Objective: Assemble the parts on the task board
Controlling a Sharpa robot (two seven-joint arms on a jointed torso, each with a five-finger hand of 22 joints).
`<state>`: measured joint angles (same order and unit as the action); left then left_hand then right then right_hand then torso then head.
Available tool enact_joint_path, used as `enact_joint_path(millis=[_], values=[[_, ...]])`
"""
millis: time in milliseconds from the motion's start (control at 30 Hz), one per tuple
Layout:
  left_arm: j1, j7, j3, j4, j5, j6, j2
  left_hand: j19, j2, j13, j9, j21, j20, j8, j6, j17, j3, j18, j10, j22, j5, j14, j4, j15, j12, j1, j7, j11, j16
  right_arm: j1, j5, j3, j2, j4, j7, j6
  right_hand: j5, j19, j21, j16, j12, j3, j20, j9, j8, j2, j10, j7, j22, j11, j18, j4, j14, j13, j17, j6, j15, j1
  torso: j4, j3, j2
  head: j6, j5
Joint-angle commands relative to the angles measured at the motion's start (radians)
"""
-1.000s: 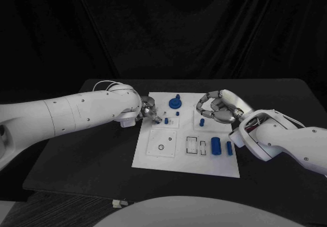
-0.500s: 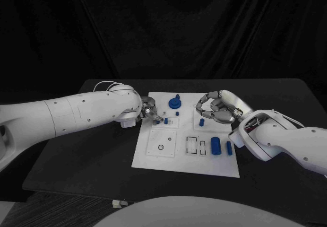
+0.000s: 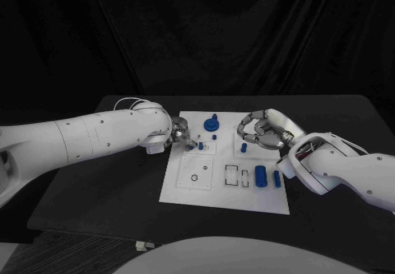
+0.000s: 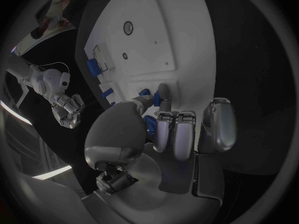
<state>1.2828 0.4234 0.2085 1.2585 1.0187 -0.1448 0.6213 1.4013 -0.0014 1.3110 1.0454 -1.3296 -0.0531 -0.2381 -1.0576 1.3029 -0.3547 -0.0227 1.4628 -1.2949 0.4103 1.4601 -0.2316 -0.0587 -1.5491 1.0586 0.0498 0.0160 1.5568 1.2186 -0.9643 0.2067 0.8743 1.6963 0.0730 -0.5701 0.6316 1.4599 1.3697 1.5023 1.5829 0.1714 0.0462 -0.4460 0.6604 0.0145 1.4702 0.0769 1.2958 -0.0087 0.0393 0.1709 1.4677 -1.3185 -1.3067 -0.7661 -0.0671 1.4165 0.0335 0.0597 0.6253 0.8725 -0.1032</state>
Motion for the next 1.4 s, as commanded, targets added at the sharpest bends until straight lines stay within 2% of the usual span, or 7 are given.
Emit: enact_joint_path(millis=[33, 100, 167, 333, 467, 700, 1400], values=[[-0.006, 0.015, 0.004, 0.001, 0.000, -0.027, 0.001, 0.003, 0.002, 0.260, -0.006, 0.016, 0.002, 0.026, 0.022, 0.268, -0.005, -0.042, 0.108, -0.191, 0.073, 0.111, 0.007, -0.003, -0.022, 0.019, -0.006, 0.005, 0.014, -0.002, -0.004, -0.001, 0.001, 0.000, -0.015, 0.006, 0.036, 0.012, 0.001, -0.004, -0.012, 0.045, -0.007, 0.009, 0.023, 0.001, 0.101, -0.008, 0.209, 0.001, 0.010, -0.002, 0.070, -0.252, -0.095, 0.006, -0.005, -0.022, 0.0003, 0.0002, 0.000, 0.000, 0.000], [-0.006, 0.014, 0.004, 0.001, 0.000, -0.025, 0.002, 0.003, 0.004, 0.260, -0.005, 0.016, 0.002, 0.025, 0.021, 0.268, -0.010, -0.041, 0.108, -0.191, 0.092, 0.111, 0.008, -0.004, -0.022, 0.021, -0.007, 0.006, 0.014, -0.002, -0.004, -0.001, 0.000, 0.000, -0.015, 0.007, 0.036, 0.011, -0.001, -0.005, -0.012, 0.047, -0.007, 0.009, 0.024, 0.001, 0.101, -0.007, 0.209, 0.001, 0.011, -0.002, 0.070, -0.252, -0.093, 0.007, -0.005, -0.023, 0.0003, 0.0001, 0.000, 0.000, 0.000], [-0.006, 0.012, 0.004, 0.002, 0.000, -0.021, 0.001, 0.005, 0.010, 0.260, 0.000, 0.015, 0.004, 0.021, 0.020, 0.268, -0.028, -0.041, 0.108, -0.191, 0.131, 0.111, 0.019, -0.005, -0.022, 0.032, -0.008, 0.008, 0.014, -0.003, -0.004, -0.001, 0.000, -0.001, -0.015, 0.009, 0.036, 0.011, -0.001, -0.005, -0.012, 0.047, -0.007, 0.009, 0.024, 0.001, 0.101, -0.007, 0.209, 0.001, 0.011, -0.002, 0.070, -0.252, -0.093, 0.007, -0.005, -0.023, 0.0001, 0.0000, 0.000, 0.000, 0.000], [-0.006, 0.004, 0.004, 0.003, 0.000, -0.011, 0.000, 0.006, 0.019, 0.260, 0.003, 0.015, 0.005, 0.019, 0.020, 0.268, -0.046, -0.041, 0.108, -0.192, 0.151, 0.111, 0.024, -0.007, -0.022, 0.039, -0.008, 0.008, 0.014, -0.003, 0.002, -0.001, -0.001, -0.002, -0.015, 0.013, 0.037, 0.011, -0.001, -0.005, -0.012, 0.047, -0.007, 0.009, 0.024, 0.001, 0.101, -0.007, 0.209, 0.001, 0.011, -0.002, 0.070, -0.252, -0.093, 0.007, -0.005, -0.023, -0.0001, 0.0000, 0.000, 0.000, 0.000], [-0.006, -0.004, 0.004, 0.006, 0.000, -0.005, 0.001, 0.008, 0.017, 0.260, 0.012, 0.014, 0.007, 0.013, 0.021, 0.268, -0.086, -0.040, 0.108, -0.192, 0.173, 0.111, 0.057, -0.008, -0.022, 0.062, -0.009, 0.010, 0.014, -0.003, 0.005, -0.001, 0.000, -0.002, -0.015, 0.015, 0.037, 0.010, -0.001, -0.005, -0.012, 0.047, -0.007, 0.009, 0.024, 0.001, 0.101, -0.007, 0.209, 0.001, 0.011, -0.003, 0.070, -0.252, -0.093, 0.007, -0.005, -0.023, 0.0004, 0.0000, 0.000, 0.000, 0.000], [-0.006, 0.006, 0.004, 0.015, 0.000, 0.001, 0.009, 0.012, 0.011, 0.260, 0.018, 0.009, 0.007, 0.007, 0.019, 0.268, -0.103, -0.039, 0.108, -0.194, 0.183, 0.111, 0.076, -0.009, -0.022, 0.070, -0.009, 0.011, 0.014, -0.003, 0.007, -0.001, 0.001, -0.003, -0.016, 0.018, 0.037, 0.010, -0.001, -0.005, -0.012, 0.047, -0.007, 0.009, 0.024, 0.001, 0.101, -0.007, 0.209, 0.001, 0.011, -0.003, 0.070, -0.252, -0.093, 0.007, -0.005, -0.023, 0.0001, 0.0000, 0.000, 0.000, 0.001], [-0.006, 0.019, 0.004, 0.019, 0.000, 0.003, 0.015, 0.012, 0.009, 0.260, 0.020, 0.008, 0.008, 0.006, 0.019, 0.268, -0.105, -0.039, 0.108, -0.194, 0.184, 0.111, 0.076, -0.009, -0.022, 0.067, -0.008, 0.010, 0.014, -0.007, 0.008, -0.001, -0.002, -0.007, -0.023, 0.028, 0.038, 0.010, -0.003, -0.006, -0.012, 0.049, -0.007, 0.010, 0.024, 0.001, 0.101, -0.007, 0.208, 0.001, 0.011, -0.003, 0.069, -0.252, -0.092, 0.008, -0.004, -0.023, 0.0002, -0.0001, 0.000, 0.000, -0.001]])
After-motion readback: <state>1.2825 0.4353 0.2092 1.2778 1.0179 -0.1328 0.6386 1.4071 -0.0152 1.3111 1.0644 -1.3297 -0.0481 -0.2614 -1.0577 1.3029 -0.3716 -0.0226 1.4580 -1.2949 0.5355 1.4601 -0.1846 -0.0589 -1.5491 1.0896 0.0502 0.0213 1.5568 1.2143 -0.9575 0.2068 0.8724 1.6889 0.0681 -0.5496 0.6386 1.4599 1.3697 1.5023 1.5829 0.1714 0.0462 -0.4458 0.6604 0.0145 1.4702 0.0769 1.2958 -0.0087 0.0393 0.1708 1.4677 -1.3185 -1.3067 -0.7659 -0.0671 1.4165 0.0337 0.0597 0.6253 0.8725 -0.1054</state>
